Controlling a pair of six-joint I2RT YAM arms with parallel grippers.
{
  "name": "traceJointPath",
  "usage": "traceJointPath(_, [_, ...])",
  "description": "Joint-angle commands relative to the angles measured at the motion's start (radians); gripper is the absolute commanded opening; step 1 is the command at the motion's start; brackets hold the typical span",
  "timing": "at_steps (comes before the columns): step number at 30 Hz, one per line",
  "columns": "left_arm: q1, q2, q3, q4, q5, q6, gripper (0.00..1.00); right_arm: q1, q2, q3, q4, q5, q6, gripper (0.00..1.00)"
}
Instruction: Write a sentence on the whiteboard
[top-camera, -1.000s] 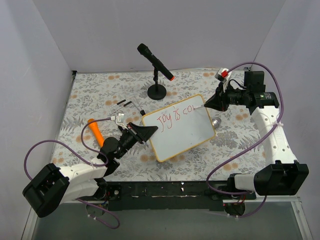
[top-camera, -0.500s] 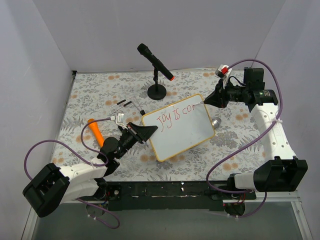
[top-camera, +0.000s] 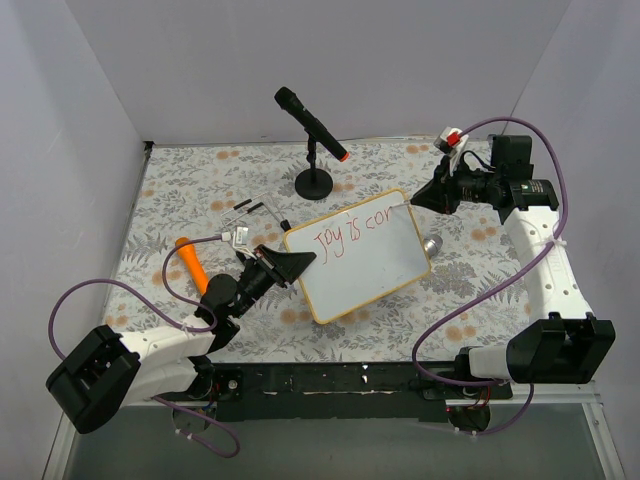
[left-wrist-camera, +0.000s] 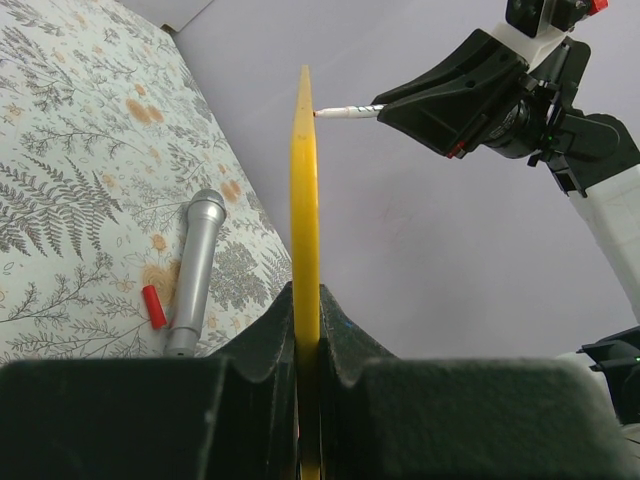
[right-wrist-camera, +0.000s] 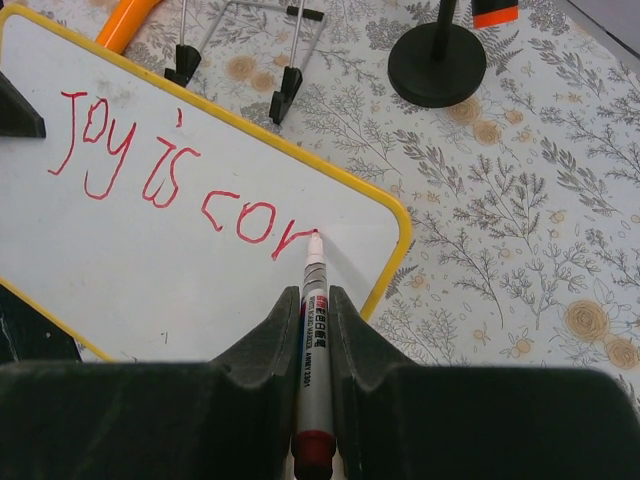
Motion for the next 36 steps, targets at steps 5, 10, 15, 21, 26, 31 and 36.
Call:
traceJointPath(5, [0.003,-0.025,0.014,0.141,0.002,-0.030,0.00,-0.008,-0.048,-0.014,-0.064,0.001,-0.060,0.01])
traceJointPath(10, [0.004,-0.029,0.014,0.141,0.000,-0.028,0.00,-0.010,-0.066,-0.034,-0.092,0.006,-0.077,0.01])
traceJointPath(15, [0.004,-0.028,0.015,0.140,0.003,-0.028,0.00,-0.010,-0.071,-0.026,-0.106,0.023,-0.081,0.01])
traceJointPath(21, [0.004,-0.036,0.006,0.135,0.002,-0.028,0.00,-0.020,-0.061,0.049,-0.138,-0.006,-0.081,0.01])
traceJointPath(26, [0.004,-0.048,-0.009,0.134,-0.005,-0.025,0.00,-0.020,-0.064,0.164,-0.172,-0.092,-0.075,0.01])
traceJointPath(31, [0.006,-0.049,-0.019,0.145,-0.002,-0.027,0.00,-0.020,-0.095,0.136,-0.173,-0.184,-0.114,0.01])
traceJointPath(36, [0.006,-0.065,-0.017,0.141,0.005,-0.027,0.00,-0.020,-0.127,0.070,-0.133,-0.204,-0.106,0.01])
